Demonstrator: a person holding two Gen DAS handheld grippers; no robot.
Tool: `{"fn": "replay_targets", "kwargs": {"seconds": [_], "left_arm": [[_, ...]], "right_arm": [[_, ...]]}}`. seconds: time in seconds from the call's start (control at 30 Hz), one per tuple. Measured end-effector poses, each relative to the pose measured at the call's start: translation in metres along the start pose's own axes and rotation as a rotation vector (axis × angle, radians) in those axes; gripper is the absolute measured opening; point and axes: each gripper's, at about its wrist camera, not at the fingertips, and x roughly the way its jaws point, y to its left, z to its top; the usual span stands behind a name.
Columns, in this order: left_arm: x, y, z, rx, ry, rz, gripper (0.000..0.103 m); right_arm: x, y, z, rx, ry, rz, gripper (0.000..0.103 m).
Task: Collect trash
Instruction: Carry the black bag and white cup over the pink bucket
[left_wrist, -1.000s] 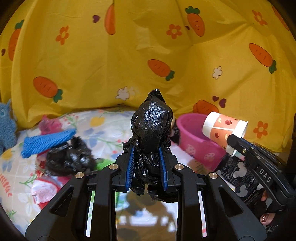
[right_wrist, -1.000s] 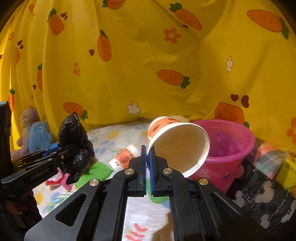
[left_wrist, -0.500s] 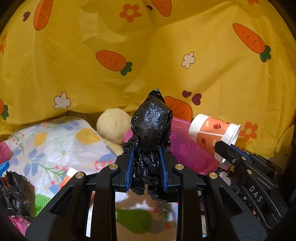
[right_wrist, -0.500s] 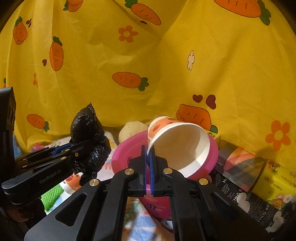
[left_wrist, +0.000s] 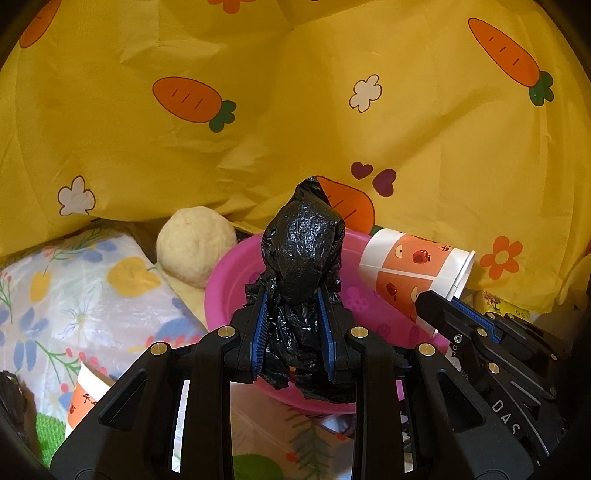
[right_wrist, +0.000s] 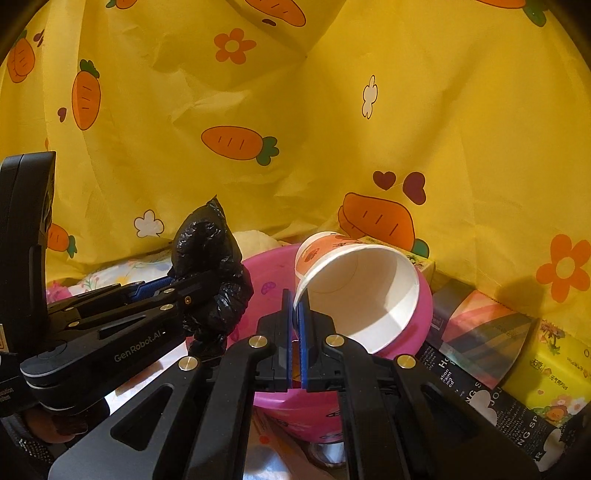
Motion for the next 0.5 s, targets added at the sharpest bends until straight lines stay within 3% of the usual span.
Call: {"fn": "replay_targets", "kwargs": {"seconds": [0.5], "left_arm": [[0.024,0.003,-0.006,-0.009,0.046,-0.018,0.029]], "right_arm": [[0.015,-0.003,-0.003,-0.003,0.035,-0.008,0.004]]}}
